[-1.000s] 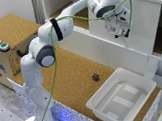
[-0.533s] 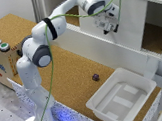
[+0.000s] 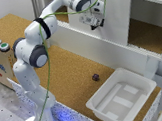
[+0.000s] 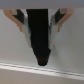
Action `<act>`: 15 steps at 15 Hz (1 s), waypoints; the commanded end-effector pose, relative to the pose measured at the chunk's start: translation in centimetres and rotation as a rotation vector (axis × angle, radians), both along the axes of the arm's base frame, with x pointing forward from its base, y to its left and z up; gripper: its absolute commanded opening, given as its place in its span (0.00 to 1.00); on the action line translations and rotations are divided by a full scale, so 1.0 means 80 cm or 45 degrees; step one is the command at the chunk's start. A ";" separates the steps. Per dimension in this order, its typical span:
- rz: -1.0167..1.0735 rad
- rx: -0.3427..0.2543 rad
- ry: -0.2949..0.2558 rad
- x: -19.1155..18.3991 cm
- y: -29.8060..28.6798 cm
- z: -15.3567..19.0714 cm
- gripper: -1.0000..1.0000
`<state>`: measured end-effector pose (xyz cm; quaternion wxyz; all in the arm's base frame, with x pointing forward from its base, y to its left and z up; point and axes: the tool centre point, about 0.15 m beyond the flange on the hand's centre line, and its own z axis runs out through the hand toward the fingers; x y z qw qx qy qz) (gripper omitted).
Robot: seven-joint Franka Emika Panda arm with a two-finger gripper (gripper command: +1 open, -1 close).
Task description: Grasp the door handle and move the door to the left
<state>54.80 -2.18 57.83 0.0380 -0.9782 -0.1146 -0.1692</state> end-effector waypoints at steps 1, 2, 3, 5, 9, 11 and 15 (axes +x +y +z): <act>-0.134 -0.093 -0.017 0.079 0.121 -0.014 0.00; -0.155 -0.088 -0.013 0.080 0.145 -0.017 0.00; -0.170 -0.079 -0.017 0.079 0.164 -0.017 0.00; -0.206 -0.088 -0.031 0.080 0.199 -0.019 0.00; -0.215 -0.133 -0.051 0.086 0.249 -0.013 0.00; -0.216 -0.151 -0.056 0.089 0.270 -0.005 0.00; -0.223 -0.178 -0.091 0.081 0.310 0.007 0.00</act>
